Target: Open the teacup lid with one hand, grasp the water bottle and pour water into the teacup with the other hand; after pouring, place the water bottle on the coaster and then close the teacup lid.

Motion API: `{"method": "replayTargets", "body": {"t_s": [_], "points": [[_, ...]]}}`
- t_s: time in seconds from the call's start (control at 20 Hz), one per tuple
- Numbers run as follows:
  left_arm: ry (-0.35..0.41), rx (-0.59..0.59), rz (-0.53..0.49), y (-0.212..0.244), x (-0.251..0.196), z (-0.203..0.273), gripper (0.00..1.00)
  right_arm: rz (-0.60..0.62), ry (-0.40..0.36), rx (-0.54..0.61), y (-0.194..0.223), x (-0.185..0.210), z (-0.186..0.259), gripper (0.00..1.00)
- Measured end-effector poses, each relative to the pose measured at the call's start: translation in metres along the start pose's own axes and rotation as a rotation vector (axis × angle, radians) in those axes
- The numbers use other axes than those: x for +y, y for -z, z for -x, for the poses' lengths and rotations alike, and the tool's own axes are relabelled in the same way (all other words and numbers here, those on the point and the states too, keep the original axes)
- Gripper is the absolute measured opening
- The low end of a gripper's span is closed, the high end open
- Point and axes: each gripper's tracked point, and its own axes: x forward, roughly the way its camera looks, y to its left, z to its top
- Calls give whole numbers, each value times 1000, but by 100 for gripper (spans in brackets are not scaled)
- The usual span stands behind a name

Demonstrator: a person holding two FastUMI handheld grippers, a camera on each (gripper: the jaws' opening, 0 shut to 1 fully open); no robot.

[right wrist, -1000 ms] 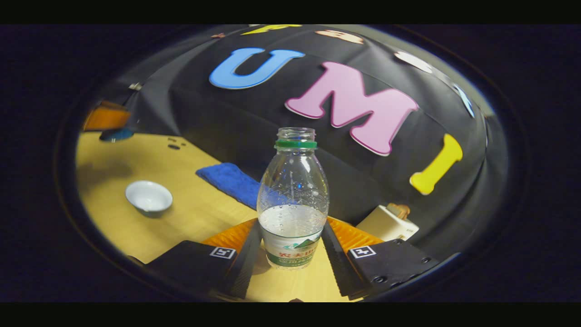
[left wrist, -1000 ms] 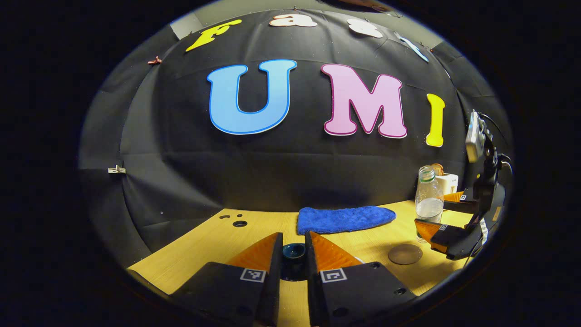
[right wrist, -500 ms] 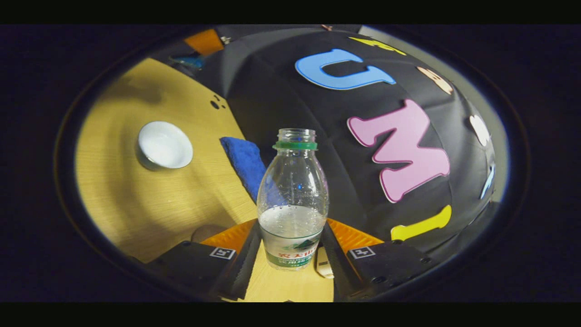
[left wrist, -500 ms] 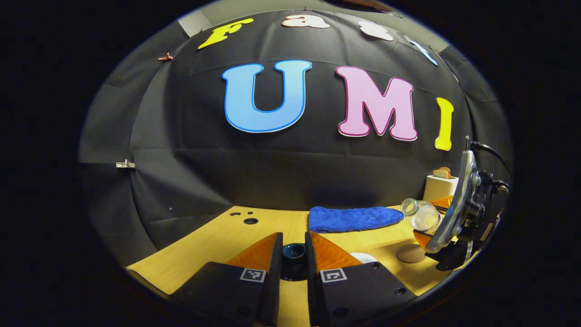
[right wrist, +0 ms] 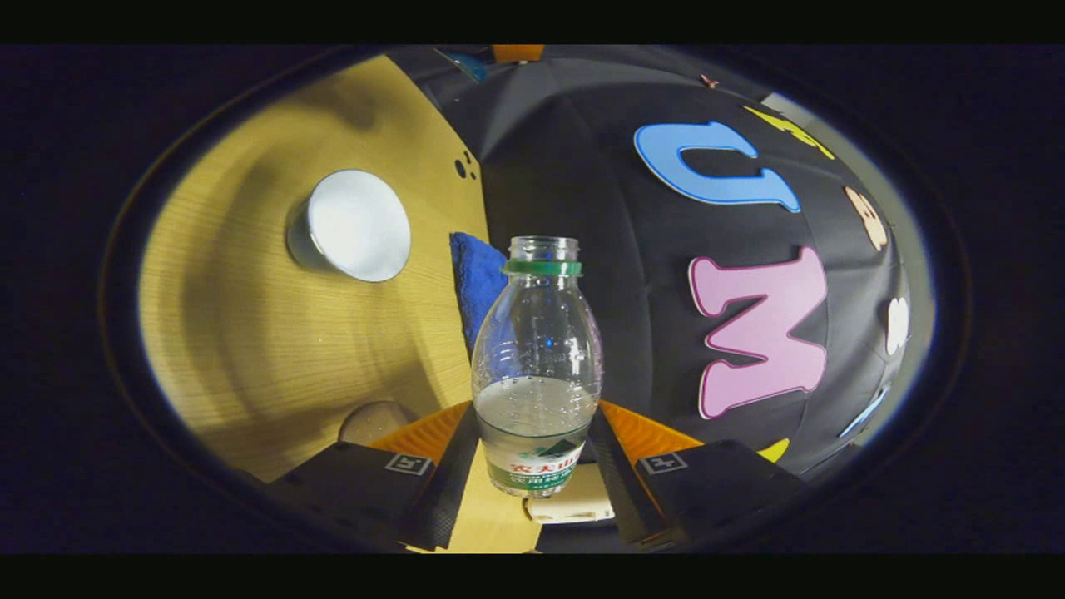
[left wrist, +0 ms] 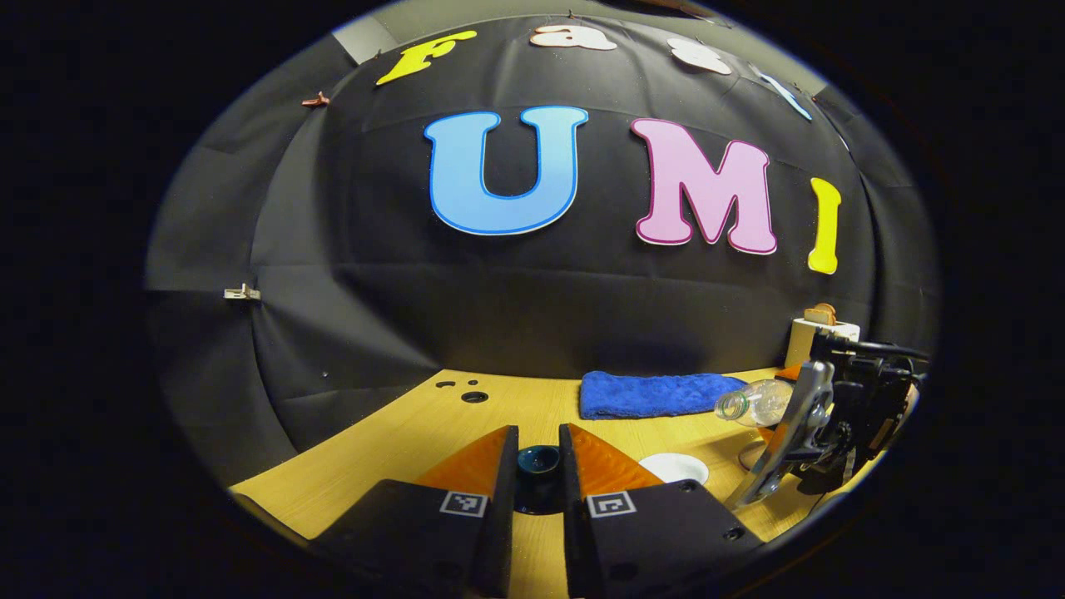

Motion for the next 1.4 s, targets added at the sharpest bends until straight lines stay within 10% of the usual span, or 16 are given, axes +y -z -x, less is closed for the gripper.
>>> {"method": "replayTargets", "body": {"t_s": [1.4], "points": [[-16, 18, -1, 10, 12, -2, 25, 457, 12, -87, -16, 11, -15, 75]]}}
